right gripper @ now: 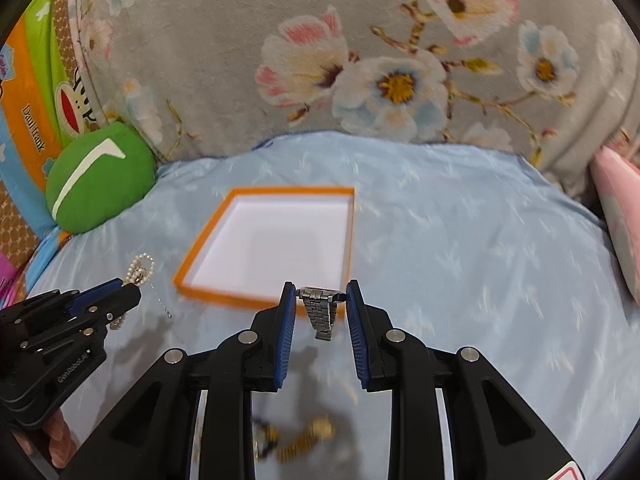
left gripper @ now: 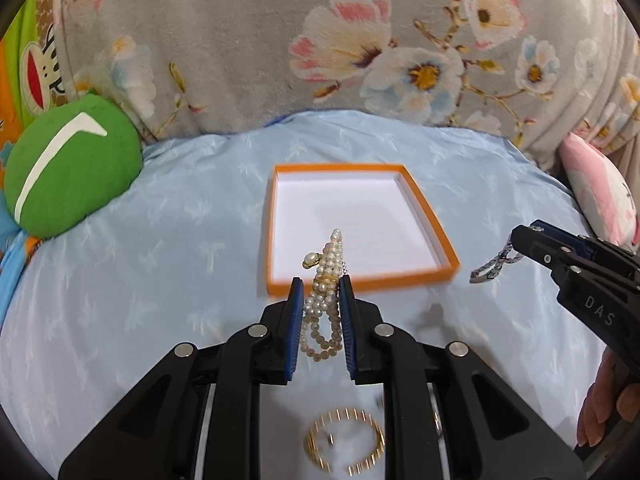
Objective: Organize jewelry
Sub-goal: 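Lower the pearl bracelet into the orange box with left while right releases the silver watch there, then withdraw both open tools from the box back toward the jewelry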
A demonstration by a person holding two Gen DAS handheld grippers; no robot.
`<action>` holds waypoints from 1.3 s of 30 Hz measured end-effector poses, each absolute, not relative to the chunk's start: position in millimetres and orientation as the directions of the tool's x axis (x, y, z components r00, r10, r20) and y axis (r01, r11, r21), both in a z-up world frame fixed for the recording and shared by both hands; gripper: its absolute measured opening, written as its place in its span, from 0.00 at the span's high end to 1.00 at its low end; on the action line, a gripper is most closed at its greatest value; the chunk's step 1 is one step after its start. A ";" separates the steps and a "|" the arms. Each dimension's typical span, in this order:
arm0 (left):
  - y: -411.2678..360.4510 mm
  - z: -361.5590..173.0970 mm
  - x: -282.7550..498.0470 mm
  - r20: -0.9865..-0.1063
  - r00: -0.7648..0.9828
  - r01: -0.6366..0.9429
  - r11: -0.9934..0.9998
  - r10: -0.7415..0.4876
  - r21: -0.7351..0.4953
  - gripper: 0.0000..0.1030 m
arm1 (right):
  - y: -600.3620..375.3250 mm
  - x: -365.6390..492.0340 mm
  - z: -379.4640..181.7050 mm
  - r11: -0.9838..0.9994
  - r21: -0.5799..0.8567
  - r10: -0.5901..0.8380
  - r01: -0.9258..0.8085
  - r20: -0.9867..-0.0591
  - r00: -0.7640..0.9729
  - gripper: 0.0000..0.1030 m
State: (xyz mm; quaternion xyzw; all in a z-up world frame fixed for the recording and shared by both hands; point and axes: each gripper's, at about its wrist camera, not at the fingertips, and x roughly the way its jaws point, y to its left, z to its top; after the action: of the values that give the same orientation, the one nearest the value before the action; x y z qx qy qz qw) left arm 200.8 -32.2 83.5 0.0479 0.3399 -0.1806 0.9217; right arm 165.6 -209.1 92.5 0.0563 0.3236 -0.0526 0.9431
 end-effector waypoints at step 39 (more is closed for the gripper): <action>-79.3 25.3 388.8 -0.729 0.638 0.276 0.957 -0.250 -0.087 0.46 | -238.3 331.8 18.9 0.996 0.043 -0.024 0.079 -0.719 0.695 0.68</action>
State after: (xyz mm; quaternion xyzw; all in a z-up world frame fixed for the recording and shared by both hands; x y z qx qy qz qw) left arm 388.8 -79.3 25.3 0.0160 0.4000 -0.1455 0.9047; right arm 331.8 -238.3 18.9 0.0353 0.3895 -0.0281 0.9199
